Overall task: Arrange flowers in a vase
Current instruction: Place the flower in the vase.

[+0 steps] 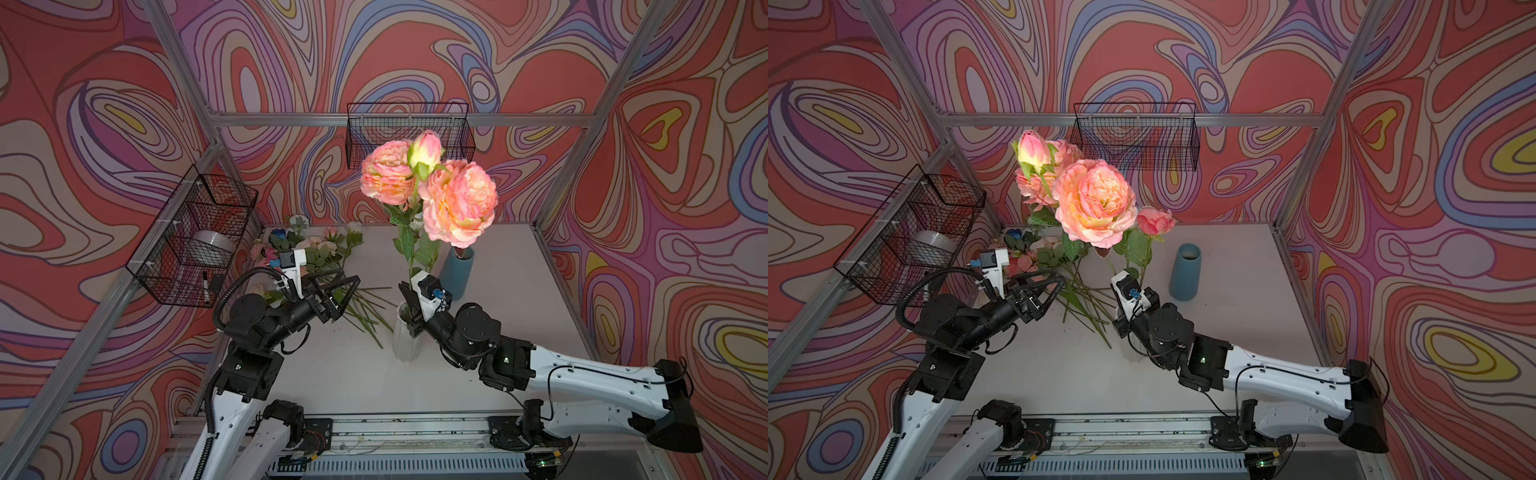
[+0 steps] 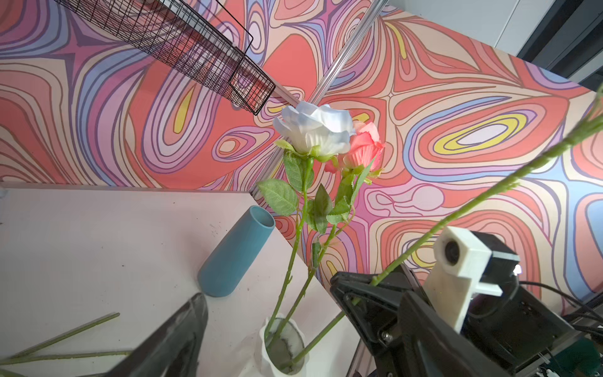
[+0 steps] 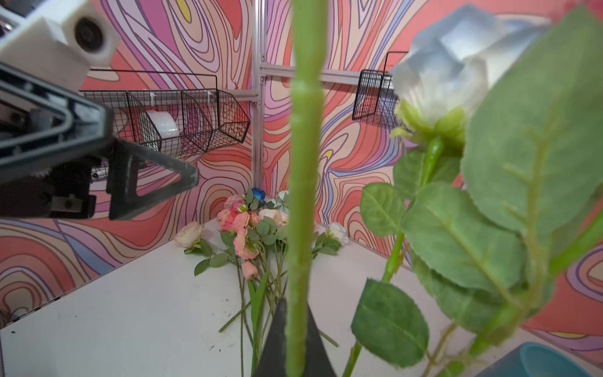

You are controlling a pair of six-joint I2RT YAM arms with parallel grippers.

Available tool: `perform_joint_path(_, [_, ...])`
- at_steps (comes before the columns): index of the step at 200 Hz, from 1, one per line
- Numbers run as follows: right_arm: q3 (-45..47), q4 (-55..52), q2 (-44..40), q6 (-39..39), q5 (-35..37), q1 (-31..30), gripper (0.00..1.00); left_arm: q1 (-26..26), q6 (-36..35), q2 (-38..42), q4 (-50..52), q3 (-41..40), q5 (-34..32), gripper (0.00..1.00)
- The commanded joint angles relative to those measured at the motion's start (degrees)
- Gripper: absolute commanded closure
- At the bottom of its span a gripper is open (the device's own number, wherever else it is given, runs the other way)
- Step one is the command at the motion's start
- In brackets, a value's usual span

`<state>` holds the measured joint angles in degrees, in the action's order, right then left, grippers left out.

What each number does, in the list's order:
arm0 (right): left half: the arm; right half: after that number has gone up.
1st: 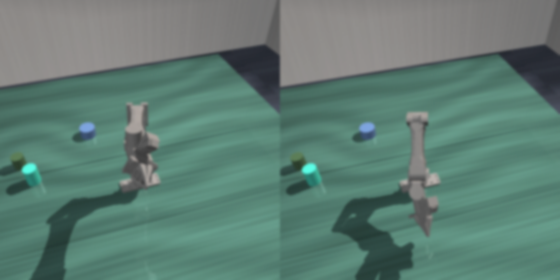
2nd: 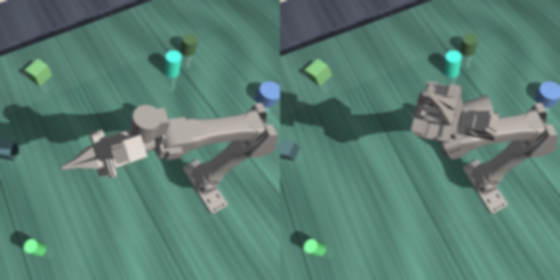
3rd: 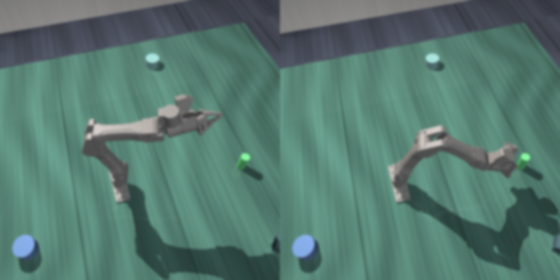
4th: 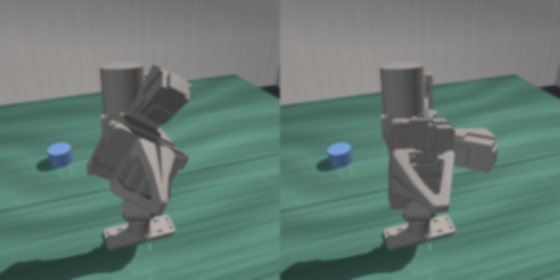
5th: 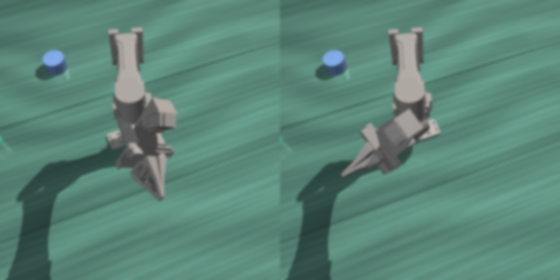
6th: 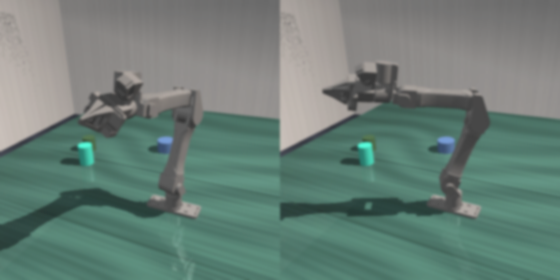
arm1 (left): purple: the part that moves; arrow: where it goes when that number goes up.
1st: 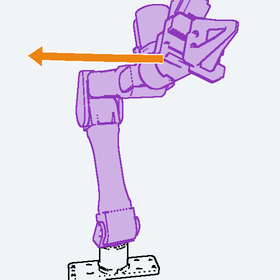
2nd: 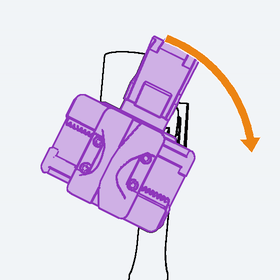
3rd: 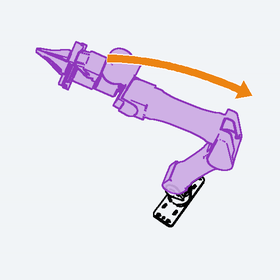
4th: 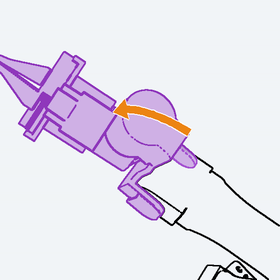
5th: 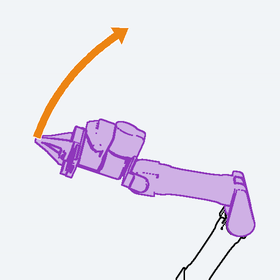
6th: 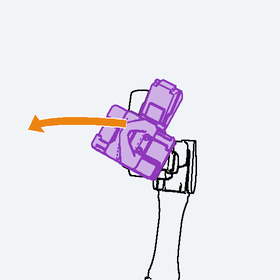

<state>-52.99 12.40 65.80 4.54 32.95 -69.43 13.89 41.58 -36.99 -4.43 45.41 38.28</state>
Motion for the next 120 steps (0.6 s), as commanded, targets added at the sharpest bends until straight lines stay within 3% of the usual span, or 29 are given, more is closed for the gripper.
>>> perform_joint_path(1, [1.9,0.7,-1.9,-5.7,2.8,0.0,1.00,0.1,-0.6,-0.3,0.1,-0.7,-0.2,0.07])
perform_joint_path(19, [2.3,-2.6,-2.5,-8.8,3.5,0.0,0.99,0.2,-0.4,-0.6,0.3,-0.8,-0.1,0.07])
perform_joint_path(45, [2.3,-7.2,-3.9,-12.7,4.1,0.0,0.69,0.1,-0.1,-1.3,1.3,-0.8,0.0,0.07])
perform_joint_path(70, [1.2,-12.3,-4.9,-16.2,4.1,-0.1,0.53,0.1,0.5,-2.2,2.0,-0.5,0.7,0.08])
perform_joint_path(116, [-2.0,-23.4,-6.4,-24.0,1.3,-0.1,0.38,0.2,-1.9,-2.5,9.7,1.6,-1.4,0.08])
perform_joint_path(120, [-2.3,-24.7,-6.7,-24.9,0.7,0.0,0.32,0.1,-2.1,-2.7,10.7,1.9,-1.9,0.08])
